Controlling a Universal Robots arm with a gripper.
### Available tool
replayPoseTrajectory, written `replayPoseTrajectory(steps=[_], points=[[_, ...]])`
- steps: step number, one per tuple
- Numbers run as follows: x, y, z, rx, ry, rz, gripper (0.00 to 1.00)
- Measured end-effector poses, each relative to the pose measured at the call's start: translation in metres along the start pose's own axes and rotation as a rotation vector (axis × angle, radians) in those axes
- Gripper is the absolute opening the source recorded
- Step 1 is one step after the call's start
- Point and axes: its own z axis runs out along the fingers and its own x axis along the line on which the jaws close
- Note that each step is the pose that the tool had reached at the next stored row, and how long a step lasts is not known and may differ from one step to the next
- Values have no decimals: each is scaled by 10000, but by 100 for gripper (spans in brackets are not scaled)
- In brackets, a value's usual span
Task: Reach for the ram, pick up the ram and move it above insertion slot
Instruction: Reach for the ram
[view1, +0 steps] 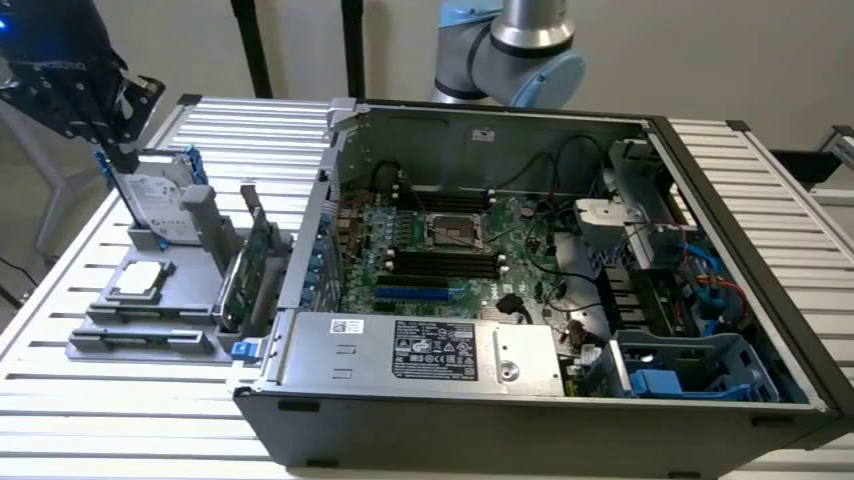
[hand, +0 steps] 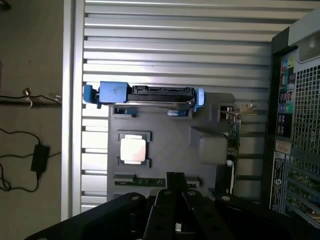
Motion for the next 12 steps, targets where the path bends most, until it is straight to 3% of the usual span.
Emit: replayPoseTrajectory(steps=[12], points=[[12,-537,-3,-2,-2,0,11]])
